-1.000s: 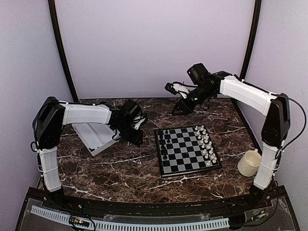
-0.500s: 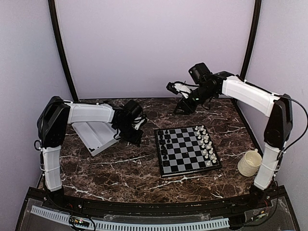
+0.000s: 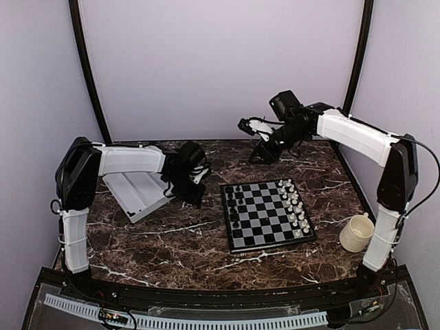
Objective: Set up the chess pieces on the board
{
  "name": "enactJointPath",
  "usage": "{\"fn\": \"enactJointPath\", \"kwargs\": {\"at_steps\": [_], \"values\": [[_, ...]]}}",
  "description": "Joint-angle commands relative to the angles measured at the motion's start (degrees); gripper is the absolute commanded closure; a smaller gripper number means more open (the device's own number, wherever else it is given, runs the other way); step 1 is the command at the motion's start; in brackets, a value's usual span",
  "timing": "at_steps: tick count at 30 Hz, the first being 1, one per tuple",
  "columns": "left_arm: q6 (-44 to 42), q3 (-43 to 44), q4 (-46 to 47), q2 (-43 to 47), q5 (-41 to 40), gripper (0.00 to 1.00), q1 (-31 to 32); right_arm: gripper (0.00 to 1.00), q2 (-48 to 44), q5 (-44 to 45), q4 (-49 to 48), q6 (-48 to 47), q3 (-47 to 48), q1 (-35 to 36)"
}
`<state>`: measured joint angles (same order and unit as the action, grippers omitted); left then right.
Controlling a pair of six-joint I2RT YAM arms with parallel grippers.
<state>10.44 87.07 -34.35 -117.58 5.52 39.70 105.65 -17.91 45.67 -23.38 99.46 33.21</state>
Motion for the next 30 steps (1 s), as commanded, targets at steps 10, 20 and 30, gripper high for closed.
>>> {"fn": "enactJointPath", "kwargs": {"at_steps": [10, 20, 30], "values": [[-14.3, -0.4, -1.4, 13.4, 5.7, 0.98, 8.0, 0.61, -1.7, 0.4, -2.7, 0.4, -2.1, -4.8], [-19.4, -2.5, -0.2, 14.9, 4.4, 0.99, 15.5, 0.61, -8.4, -0.3, -10.6, 0.6, -14.6, -12.2], [-17.0, 5.9, 5.4, 7.6, 1.3, 1.00, 17.7, 0.60, -18.5, -0.3, -22.1, 0.0, -32.2, -15.1]]}}
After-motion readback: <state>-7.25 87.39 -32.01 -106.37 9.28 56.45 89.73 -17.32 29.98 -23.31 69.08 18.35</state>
